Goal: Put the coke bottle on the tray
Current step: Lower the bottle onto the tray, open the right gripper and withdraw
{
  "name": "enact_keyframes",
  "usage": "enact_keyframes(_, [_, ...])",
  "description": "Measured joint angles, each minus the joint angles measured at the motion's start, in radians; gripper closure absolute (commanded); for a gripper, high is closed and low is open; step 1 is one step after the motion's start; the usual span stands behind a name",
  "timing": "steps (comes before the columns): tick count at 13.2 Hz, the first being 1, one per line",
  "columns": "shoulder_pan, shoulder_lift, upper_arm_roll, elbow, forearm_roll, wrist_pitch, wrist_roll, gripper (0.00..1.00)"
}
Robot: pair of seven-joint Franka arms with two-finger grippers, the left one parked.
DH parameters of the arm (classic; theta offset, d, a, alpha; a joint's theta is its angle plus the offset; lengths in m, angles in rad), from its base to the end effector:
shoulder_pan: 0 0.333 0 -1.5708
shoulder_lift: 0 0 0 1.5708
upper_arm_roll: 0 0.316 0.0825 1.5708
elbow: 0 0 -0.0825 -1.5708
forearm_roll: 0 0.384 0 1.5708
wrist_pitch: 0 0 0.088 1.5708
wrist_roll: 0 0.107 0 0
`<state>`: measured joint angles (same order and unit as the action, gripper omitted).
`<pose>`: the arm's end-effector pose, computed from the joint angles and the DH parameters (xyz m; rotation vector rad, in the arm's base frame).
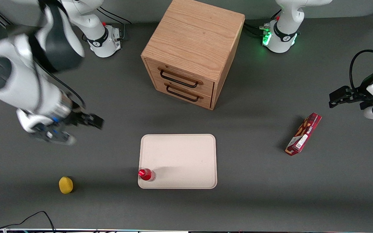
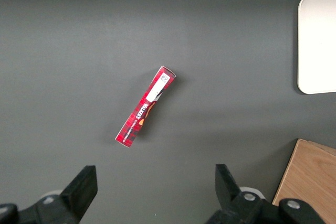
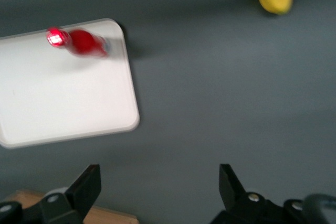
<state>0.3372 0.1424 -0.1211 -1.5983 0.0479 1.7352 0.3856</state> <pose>0.5902 0.1385 0.5436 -3.1020 0.2741 0.0205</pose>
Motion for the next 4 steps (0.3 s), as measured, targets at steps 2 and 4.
enact_keyframes(2, [-0.071, -0.18, 0.035, -0.161, -0.001, -0.005, -0.054, 0.0])
enact_keyframes(4, [-0.185, -0.271, 0.121, -0.223, -0.002, -0.026, -0.085, 0.0])
